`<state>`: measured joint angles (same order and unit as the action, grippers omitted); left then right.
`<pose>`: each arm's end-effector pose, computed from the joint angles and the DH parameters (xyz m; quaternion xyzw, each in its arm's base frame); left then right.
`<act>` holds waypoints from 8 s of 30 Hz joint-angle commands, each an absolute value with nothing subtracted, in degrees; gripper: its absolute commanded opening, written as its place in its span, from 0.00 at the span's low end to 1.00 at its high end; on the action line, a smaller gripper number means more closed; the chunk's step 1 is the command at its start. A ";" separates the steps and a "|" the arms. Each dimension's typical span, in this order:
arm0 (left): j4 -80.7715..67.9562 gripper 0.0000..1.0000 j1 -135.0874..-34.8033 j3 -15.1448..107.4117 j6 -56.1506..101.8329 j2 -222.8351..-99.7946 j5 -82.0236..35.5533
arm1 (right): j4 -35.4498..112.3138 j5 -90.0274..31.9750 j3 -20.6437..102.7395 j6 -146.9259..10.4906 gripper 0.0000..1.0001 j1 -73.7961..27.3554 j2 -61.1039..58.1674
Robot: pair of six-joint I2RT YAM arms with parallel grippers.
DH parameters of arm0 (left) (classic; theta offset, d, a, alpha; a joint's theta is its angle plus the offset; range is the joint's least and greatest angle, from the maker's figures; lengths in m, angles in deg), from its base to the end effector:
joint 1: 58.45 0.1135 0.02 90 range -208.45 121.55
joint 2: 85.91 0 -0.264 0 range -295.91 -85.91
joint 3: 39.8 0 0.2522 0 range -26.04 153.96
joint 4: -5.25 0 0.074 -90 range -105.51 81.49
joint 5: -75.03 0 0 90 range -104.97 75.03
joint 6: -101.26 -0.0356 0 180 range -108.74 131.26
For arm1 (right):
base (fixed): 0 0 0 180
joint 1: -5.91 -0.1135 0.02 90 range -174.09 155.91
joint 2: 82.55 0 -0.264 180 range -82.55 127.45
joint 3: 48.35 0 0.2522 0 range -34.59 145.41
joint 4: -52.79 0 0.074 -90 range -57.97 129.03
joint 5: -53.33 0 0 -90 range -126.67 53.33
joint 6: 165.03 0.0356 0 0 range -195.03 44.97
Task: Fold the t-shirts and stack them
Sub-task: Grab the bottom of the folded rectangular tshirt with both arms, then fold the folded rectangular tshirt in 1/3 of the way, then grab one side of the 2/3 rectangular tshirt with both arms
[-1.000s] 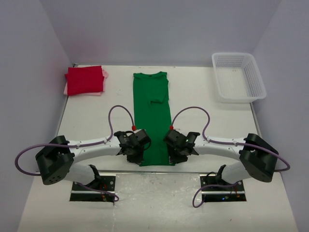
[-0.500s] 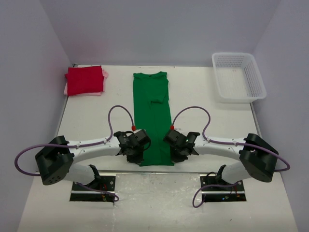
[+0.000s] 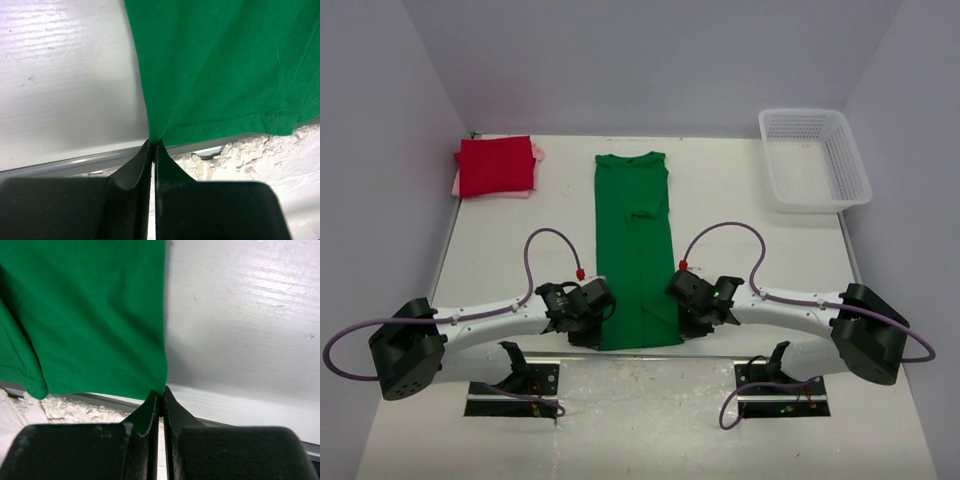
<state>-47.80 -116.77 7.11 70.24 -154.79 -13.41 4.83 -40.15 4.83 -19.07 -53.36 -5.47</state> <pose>0.0991 -0.1587 0.1596 -0.0075 0.9913 -0.1043 0.0793 0.1172 0.1929 0.1645 -0.0237 0.9868 0.1170 0.1097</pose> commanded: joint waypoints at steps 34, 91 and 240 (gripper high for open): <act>-53.42 0.00 -98.20 24.91 52.51 -154.00 -9.09 | -7.99 -50.56 26.58 -31.50 0.00 -51.15 -1.43; -56.15 0.38 -77.96 81.49 40.00 -205.61 -2.19 | -19.84 -36.56 97.46 -63.43 0.57 -18.18 51.55; -26.71 0.00 -88.86 26.53 42.46 -175.55 -15.32 | 5.45 -27.79 40.74 -48.93 0.00 -28.81 32.32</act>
